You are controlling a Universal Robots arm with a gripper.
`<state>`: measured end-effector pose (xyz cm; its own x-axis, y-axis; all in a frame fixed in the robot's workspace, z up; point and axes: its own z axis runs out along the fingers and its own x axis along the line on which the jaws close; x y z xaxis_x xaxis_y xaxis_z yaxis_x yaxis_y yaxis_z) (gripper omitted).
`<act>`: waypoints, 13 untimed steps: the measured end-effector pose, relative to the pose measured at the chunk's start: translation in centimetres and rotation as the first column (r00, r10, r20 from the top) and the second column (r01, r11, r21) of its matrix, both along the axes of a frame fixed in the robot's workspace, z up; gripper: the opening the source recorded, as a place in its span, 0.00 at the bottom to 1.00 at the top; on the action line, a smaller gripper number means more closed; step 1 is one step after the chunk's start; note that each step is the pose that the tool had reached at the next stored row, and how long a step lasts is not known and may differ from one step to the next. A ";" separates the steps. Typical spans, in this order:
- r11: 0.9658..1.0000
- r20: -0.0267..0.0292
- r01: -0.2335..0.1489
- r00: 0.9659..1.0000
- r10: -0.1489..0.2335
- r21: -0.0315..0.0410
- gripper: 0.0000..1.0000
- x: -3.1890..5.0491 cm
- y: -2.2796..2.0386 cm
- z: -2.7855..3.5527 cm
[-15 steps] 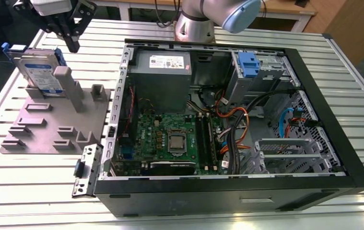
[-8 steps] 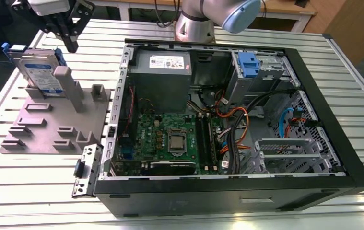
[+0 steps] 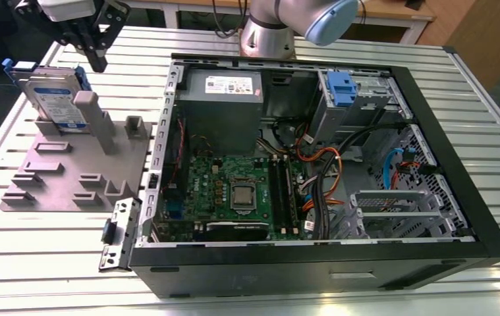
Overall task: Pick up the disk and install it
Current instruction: 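Reach for the disk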
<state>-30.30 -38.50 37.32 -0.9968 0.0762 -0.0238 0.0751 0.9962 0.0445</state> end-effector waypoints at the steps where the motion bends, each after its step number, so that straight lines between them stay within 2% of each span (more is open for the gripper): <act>1: 1.000 0.000 0.000 1.000 0.000 0.000 0.11 -0.01 0.00 0.00; 13: 1.000 0.000 0.000 1.000 0.000 0.000 0.11 -0.42 0.00 0.00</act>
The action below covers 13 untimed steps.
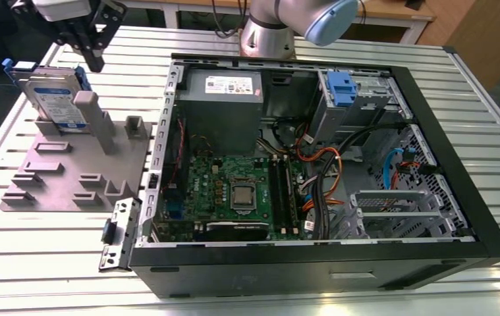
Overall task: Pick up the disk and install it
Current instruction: 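Reach for the disk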
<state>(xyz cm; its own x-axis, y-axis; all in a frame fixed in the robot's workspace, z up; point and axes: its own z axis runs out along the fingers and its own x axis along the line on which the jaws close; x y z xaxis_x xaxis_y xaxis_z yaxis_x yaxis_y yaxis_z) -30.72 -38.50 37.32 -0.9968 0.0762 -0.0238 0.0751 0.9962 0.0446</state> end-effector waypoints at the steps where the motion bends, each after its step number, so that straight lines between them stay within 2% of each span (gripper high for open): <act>1: 1.000 0.000 0.000 1.000 0.000 0.000 0.11 -0.02 0.00 0.00; 13: 1.000 0.000 0.000 1.000 0.000 0.000 0.11 -0.24 0.00 0.00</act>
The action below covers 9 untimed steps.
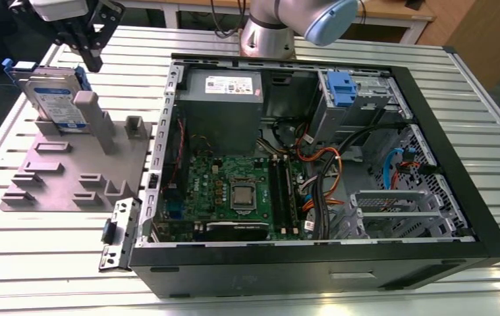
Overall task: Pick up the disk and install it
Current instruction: 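Reach for the disk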
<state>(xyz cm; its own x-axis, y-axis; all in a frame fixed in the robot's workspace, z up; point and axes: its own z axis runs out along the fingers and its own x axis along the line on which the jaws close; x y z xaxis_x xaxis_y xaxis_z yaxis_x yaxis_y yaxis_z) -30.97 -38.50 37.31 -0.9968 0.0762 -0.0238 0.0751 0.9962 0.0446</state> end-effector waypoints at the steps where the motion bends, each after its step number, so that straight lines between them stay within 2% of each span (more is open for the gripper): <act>1: 1.000 0.000 0.000 1.000 0.000 0.000 0.11 -0.04 0.00 0.00; 9: 1.000 0.000 0.000 1.000 0.000 0.000 0.11 -0.23 0.00 0.00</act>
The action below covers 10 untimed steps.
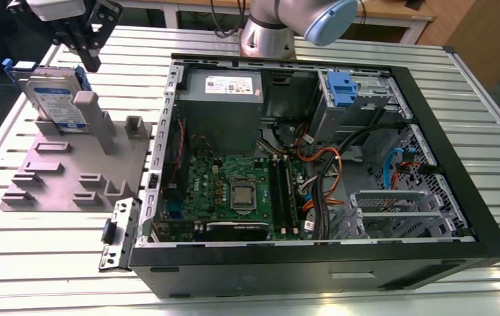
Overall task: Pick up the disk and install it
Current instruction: 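Reach for the disk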
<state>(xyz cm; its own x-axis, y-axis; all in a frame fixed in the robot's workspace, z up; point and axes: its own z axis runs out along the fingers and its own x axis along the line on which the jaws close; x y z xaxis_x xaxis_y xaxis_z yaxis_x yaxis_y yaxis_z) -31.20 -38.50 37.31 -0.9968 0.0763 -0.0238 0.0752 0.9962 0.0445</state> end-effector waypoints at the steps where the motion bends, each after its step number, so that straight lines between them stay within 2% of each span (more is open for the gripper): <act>1: 1.000 0.000 0.000 1.000 0.000 0.000 0.11 -0.02 0.00 0.00; 10: 1.000 0.000 0.000 1.000 0.000 0.000 0.11 -0.12 0.00 0.00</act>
<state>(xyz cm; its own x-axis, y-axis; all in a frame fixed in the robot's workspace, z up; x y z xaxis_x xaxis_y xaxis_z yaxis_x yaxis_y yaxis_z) -31.31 -38.50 37.31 -0.9968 0.0762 -0.0238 0.0751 0.9962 0.0446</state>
